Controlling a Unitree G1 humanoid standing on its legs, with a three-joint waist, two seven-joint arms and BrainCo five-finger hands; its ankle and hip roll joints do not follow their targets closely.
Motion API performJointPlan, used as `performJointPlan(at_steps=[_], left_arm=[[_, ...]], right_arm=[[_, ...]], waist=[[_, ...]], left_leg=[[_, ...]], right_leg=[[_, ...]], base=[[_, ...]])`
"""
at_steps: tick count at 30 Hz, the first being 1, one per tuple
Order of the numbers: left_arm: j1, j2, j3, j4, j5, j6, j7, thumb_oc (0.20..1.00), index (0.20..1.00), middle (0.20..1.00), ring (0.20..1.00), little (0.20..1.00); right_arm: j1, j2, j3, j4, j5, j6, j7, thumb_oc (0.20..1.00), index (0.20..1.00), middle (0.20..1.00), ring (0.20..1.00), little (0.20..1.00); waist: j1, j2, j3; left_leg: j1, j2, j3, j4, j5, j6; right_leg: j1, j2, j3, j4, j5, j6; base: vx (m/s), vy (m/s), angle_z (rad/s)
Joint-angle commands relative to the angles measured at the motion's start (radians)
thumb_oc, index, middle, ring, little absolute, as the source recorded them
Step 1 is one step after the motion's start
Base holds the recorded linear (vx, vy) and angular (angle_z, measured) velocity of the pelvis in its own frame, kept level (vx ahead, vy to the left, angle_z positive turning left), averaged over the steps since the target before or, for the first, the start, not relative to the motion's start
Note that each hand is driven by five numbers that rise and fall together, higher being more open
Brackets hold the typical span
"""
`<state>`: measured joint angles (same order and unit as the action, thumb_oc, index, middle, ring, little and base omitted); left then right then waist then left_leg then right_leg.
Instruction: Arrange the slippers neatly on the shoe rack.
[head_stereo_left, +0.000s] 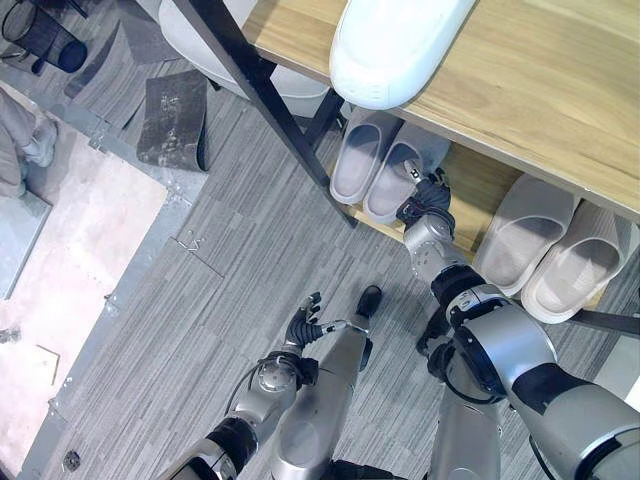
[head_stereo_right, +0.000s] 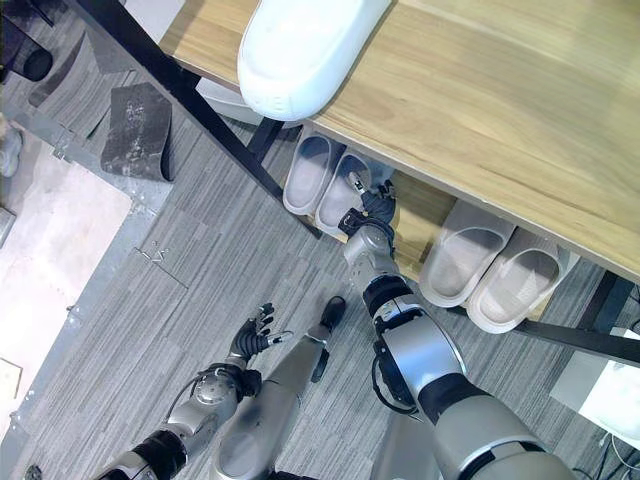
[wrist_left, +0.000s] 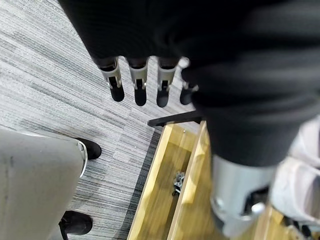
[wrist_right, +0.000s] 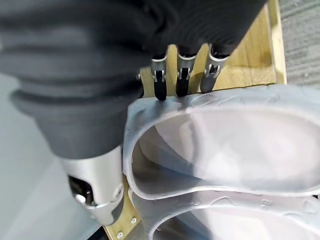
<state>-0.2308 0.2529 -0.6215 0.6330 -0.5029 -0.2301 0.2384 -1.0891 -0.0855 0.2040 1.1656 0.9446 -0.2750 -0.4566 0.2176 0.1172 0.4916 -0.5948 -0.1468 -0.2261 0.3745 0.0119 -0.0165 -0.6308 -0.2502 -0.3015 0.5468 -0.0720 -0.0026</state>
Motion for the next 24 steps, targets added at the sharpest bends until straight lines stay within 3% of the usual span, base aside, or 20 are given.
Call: performJointPlan(at_steps=[1,4,7,8,10,14,20,21,22,24], left_arm=[[-0.009,0.044,-0.021,-0.045,-0.017,-0.019,-0.004,1.000,1.000,1.000,1.000,1.000],[-0.003,0.045,-0.016,-0.040,-0.012,-0.017,-0.005,1.000,1.000,1.000,1.000,1.000],[0.019,0.043,0.009,-0.037,-0.010,-0.020,-0.001,1.000,1.000,1.000,1.000,1.000],[0.031,0.040,0.025,-0.020,-0.006,-0.016,0.002,1.000,1.000,1.000,1.000,1.000],[0.045,0.036,0.033,-0.002,-0.004,-0.014,0.005,1.000,1.000,1.000,1.000,1.000],[0.079,0.030,0.062,0.009,0.004,0.017,0.006,1.000,1.000,1.000,1.000,1.000],[0.115,0.025,0.108,0.000,0.034,0.039,-0.008,1.000,1.000,1.000,1.000,1.000],[0.136,0.030,0.126,-0.029,0.048,0.042,-0.016,1.000,1.000,1.000,1.000,1.000],[0.136,0.030,0.126,-0.030,0.049,0.043,-0.016,1.000,1.000,1.000,1.000,1.000],[0.186,0.042,0.164,-0.065,0.066,0.041,-0.043,1.000,1.000,1.000,1.000,1.000]], right_arm=[[-0.077,0.028,-0.017,-0.066,-0.023,0.010,0.080,1.000,1.000,1.000,1.000,1.000],[-0.068,-0.003,0.003,-0.061,-0.102,0.029,0.071,1.000,1.000,1.000,1.000,1.000],[-0.024,-0.044,0.061,-0.129,-0.275,0.064,0.051,1.000,1.000,1.000,1.000,1.000],[0.002,-0.075,0.099,-0.156,-0.392,0.090,0.041,1.000,1.000,1.000,1.000,1.000],[0.032,-0.086,0.121,-0.195,-0.480,0.112,0.028,1.000,1.000,1.000,1.000,1.000],[0.200,-0.051,0.096,-0.277,-0.482,0.113,0.026,1.000,1.000,1.000,1.000,1.000],[0.422,-0.067,0.139,-0.448,-0.536,0.121,0.074,1.000,1.000,1.000,1.000,1.000],[0.544,-0.075,0.161,-0.569,-0.541,0.113,0.118,1.000,1.000,1.000,1.000,1.000],[0.545,-0.075,0.161,-0.570,-0.542,0.114,0.118,1.000,1.000,1.000,1.000,1.000],[0.701,-0.126,0.182,-0.697,-0.547,0.103,0.224,1.000,1.000,1.000,1.000,1.000]], waist=[[0.047,-0.007,0.009],[0.041,-0.011,0.009],[0.021,-0.026,0.005],[0.005,-0.040,-0.001],[-0.012,-0.052,-0.012],[-0.060,-0.087,-0.061],[-0.096,-0.115,-0.131],[-0.110,-0.121,-0.151],[-0.112,-0.121,-0.154],[-0.127,-0.128,-0.199]], left_leg=[[0.036,-0.025,0.009,0.070,-0.130,0.023],[0.048,-0.021,0.009,0.065,-0.130,0.021],[0.077,-0.009,0.016,0.051,-0.128,0.018],[0.087,-0.006,0.019,0.029,-0.096,0.016],[0.115,0.002,0.023,0.006,-0.094,0.015],[0.228,0.035,0.042,-0.089,-0.083,0.008],[0.324,0.058,0.055,-0.184,-0.057,-0.001],[0.365,0.067,0.062,-0.213,-0.055,-0.004],[0.363,0.067,0.061,-0.216,-0.051,-0.003],[0.421,0.075,0.071,-0.274,-0.038,-0.003]], right_leg=[[0.109,-0.021,0.021,-0.029,-0.106,0.099],[0.120,-0.019,0.020,-0.035,-0.103,0.099],[0.152,-0.009,0.021,-0.061,-0.094,0.098],[0.169,-0.004,0.016,-0.093,-0.055,0.093],[0.195,0.005,0.016,-0.119,-0.044,0.094],[0.312,0.036,0.015,-0.235,-0.006,0.104],[0.417,0.062,0.004,-0.350,0.028,0.114],[0.457,0.072,0.006,-0.384,0.031,0.117],[0.456,0.072,0.005,-0.387,0.034,0.117],[0.506,0.089,0.002,-0.443,0.043,0.124]], base=[[0.02,-0.019,0.04],[0.01,-0.006,0.04],[-0.01,0.008,0.02],[-0.05,0.030,0.00],[0.02,0.006,-0.07],[0.10,-0.022,-0.16],[0.14,-0.033,-0.15],[0.14,-0.036,-0.13],[0.20,-0.044,-0.15],[0.17,-0.026,-0.18]])
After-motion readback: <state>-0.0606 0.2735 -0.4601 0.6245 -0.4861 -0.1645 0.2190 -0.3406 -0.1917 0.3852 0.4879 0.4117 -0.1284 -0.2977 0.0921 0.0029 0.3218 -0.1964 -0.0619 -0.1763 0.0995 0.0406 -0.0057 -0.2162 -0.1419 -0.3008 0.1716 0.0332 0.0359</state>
